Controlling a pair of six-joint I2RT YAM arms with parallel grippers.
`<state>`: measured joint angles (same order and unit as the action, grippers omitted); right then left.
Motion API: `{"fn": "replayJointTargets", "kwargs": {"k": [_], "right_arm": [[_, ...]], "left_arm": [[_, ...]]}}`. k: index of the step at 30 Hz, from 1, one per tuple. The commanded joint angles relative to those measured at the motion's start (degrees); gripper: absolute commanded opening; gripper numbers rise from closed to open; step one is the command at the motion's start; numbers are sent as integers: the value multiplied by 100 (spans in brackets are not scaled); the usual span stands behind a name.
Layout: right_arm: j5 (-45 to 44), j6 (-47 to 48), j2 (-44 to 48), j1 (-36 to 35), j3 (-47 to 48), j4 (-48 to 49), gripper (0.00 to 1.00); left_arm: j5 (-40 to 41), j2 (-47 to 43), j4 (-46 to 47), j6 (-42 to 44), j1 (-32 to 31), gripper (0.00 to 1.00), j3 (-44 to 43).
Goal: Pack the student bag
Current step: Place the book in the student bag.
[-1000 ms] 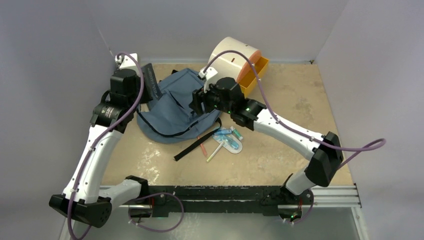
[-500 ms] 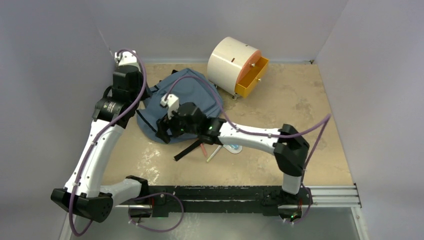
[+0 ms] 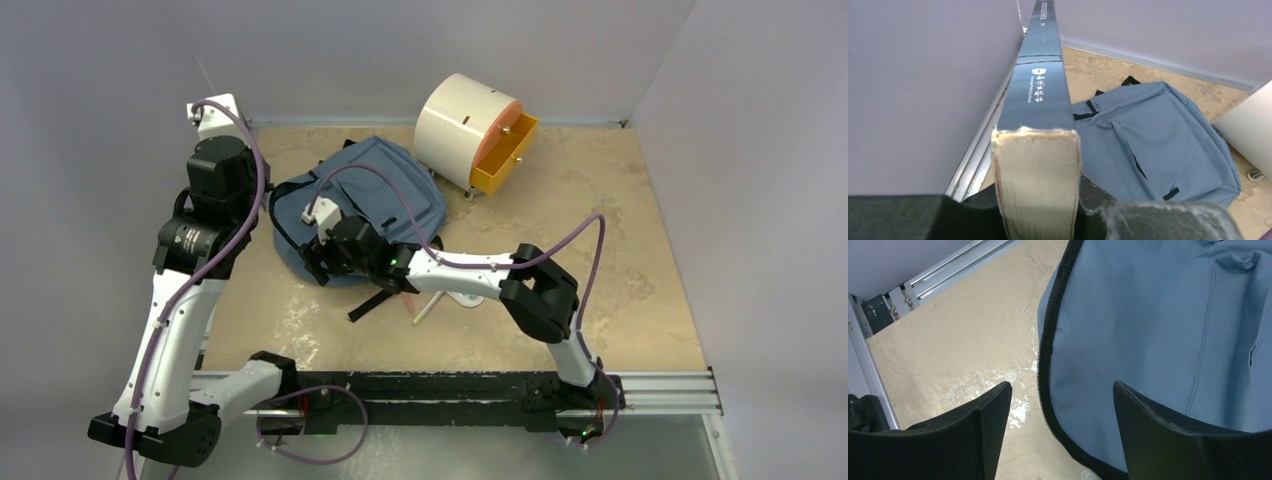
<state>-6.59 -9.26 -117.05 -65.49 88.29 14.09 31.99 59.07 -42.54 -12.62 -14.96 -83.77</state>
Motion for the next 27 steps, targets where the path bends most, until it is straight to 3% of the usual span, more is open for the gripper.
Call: {"fn": "replayJointTargets", "kwargs": {"k": [1, 7, 12, 16, 22, 27], "right_arm": [[-128, 205, -131, -6, 413, 347, 75], [141, 192, -408, 0, 771, 305, 69], [152, 28, -485, 1, 881, 134, 47], [29, -10, -454, 32, 863, 117, 39], [217, -181, -434, 124, 824, 77, 11], [267, -428, -329, 285, 718, 85, 0]], "left_arm": [[193, -141, 643, 137, 11, 0, -267], [56, -125, 734, 179, 11, 0, -142], [-6, -196, 831, 243, 11, 0, 16], [-52, -194, 829, 243, 11, 0, 79], [-87, -176, 857, 258, 11, 0, 89], [-122, -168, 862, 252, 11, 0, 97]]}}
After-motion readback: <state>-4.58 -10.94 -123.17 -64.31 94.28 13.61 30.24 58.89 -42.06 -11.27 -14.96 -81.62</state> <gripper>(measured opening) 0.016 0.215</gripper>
